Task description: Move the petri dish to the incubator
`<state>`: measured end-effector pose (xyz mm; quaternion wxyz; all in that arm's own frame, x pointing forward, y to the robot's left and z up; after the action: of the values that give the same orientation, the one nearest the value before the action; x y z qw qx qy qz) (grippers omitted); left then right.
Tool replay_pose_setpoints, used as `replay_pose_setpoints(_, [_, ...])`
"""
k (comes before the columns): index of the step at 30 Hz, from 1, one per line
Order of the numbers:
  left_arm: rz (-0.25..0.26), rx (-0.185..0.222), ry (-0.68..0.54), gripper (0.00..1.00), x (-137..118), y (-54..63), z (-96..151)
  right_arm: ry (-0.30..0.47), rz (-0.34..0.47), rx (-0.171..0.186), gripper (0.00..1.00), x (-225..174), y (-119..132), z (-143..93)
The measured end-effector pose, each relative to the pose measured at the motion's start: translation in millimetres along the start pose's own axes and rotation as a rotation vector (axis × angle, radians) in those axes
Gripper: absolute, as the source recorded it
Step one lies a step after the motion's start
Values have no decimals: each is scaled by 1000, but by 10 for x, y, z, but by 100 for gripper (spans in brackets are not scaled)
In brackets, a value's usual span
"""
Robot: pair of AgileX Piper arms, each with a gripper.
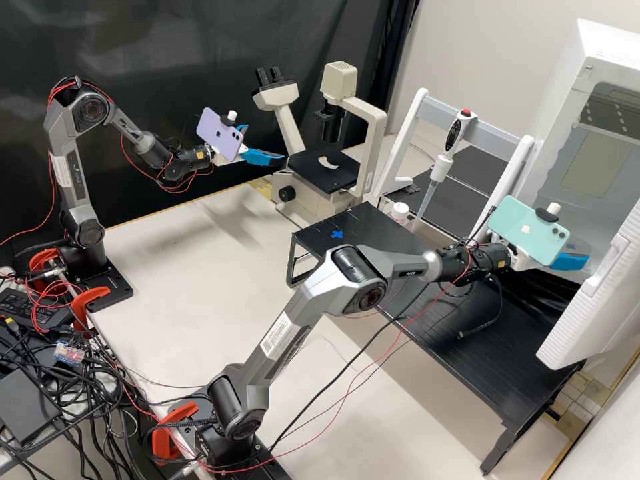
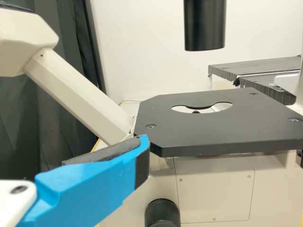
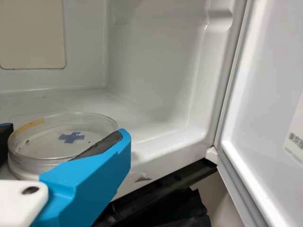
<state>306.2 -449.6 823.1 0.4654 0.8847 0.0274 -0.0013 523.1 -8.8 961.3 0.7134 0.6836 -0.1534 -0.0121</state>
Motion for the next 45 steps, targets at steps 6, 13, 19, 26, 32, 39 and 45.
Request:
replay_pose_setpoints(6, [0,0,0,100,0,0,0,-1,4,30,0,148,-21,7])
replay_pose_setpoints(13, [0,0,0,100,0,0,0,-2,5,27,0,259,-55,2])
replay_pose_setpoints(19, [0,0,0,100,0,0,0,-1,-14,21,100,300,-108,29])
replay_pose_setpoints(26, [0,0,0,100,0,0,0,13,-23,3,100,299,-119,13])
replay_pose_setpoints(32, [0,0,0,100,0,0,0,24,-45,11,100,297,-149,12])
replay_pose_setpoints(39, [0,0,0,100,0,0,0,56,-72,24,100,173,-186,9])
replay_pose_setpoints(45, [0,0,0,100,0,0,0,64,-74,45,100,-59,-84,51])
